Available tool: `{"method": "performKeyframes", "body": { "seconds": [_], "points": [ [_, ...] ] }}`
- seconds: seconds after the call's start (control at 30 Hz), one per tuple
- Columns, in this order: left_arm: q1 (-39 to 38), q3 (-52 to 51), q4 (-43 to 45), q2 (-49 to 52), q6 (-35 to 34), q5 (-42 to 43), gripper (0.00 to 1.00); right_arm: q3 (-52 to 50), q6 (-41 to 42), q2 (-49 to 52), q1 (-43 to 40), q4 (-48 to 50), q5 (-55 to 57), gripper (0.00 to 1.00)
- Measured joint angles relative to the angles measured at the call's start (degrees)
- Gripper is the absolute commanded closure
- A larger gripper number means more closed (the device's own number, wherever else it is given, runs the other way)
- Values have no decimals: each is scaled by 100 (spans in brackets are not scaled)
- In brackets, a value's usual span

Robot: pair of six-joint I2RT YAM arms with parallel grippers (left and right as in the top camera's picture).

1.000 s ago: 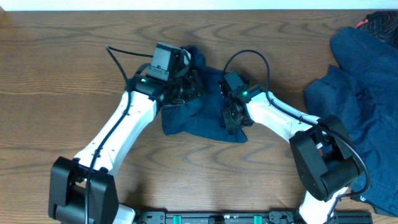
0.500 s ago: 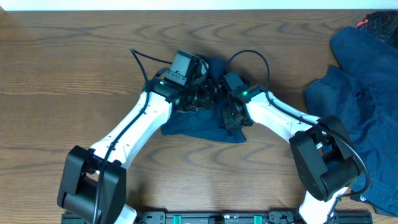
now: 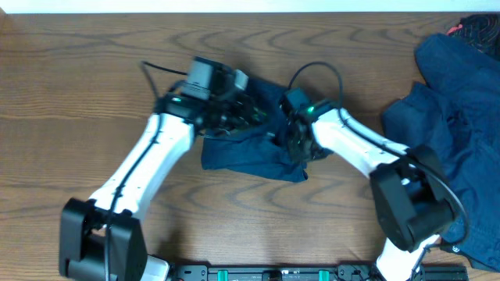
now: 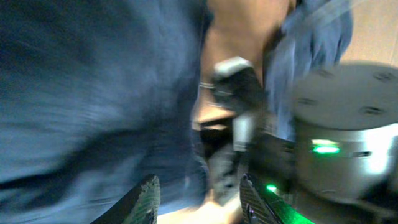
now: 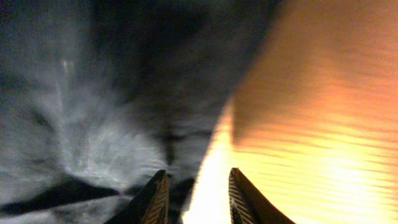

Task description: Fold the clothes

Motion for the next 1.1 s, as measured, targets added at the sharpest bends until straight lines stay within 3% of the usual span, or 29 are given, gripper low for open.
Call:
{"method": "performKeyframes", "body": {
  "seconds": [0.2,0.37,0.5,0.7,0.93,1.1],
  "points": [
    [699,13,-201,-138,149,-278,56,710,-2,-994,-461,210,101,62],
    [824,13,-675,-138,184,-1320,56,931,-345,-1561,-560,741,-940,62],
    [822,11,-866,-138,278,-1871,56,929,-673,-1172,-496,765,-2127,61],
    [822,-254,-885,-140,363,-2186,56,907,-914,-68,-205,400,-2931,64],
    [822,-815,-916,-140,409,-2286,56,872,-844,627,-133,-828,-2129,65],
    [822,-914,-883,-140,422,-2299,56,870,-752,697,-133,-782,-1434,63]
  ]
}}
